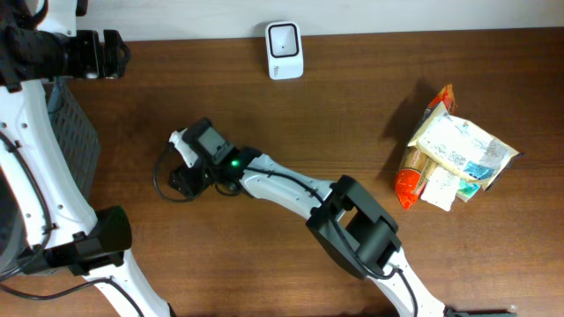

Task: Scan the item barcode
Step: 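Lower the right gripper onto the teal wipes pack and grasp it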

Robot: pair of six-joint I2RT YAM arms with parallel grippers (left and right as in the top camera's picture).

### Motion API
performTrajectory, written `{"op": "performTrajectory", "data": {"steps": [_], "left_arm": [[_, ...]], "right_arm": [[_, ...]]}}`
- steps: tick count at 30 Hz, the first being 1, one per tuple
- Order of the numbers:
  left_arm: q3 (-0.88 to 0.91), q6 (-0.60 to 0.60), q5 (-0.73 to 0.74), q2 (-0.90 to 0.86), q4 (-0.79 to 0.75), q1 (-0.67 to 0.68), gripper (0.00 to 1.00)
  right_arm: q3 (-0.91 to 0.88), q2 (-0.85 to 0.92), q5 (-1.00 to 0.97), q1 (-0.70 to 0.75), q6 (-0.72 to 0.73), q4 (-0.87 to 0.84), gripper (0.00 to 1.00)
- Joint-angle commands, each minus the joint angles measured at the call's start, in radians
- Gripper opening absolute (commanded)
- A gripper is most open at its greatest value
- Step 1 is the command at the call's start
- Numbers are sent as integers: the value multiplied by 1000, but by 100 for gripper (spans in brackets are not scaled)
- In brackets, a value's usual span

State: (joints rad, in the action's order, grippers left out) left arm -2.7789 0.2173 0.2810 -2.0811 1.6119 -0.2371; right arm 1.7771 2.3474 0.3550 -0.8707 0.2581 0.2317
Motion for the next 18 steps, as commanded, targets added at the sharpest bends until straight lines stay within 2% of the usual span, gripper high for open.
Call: {"op": "performTrajectory", "data": {"steps": [1,5,7,11,14,15,16,18], "left_arm": [[-3,6,8,10,-1,-3,99],[-3,5,8,10,-1,-3,99],[-3,6,8,10,-1,-3,99],[-3,6,8,10,-1,-3,99],[-3,6,8,10,-1,-3,99],[-3,5,8,10,-1,-3,99],[-3,6,8,10,-1,-3,99],[-3,6,8,10,-1,-3,99]], "right_arm": [[15,40,-88,14,-23,31,55],[16,38,-92,64,-15,148,55],[26,24,1,100,-15,190,55],[37,-22,41,134,-18,211,55],[72,-58,22,154,-14,203,51],[88,-58,-14,159,-2,191,52],[89,-58,-87,160,5,162,59],[89,-47,-208,160,-21,89,67]]}}
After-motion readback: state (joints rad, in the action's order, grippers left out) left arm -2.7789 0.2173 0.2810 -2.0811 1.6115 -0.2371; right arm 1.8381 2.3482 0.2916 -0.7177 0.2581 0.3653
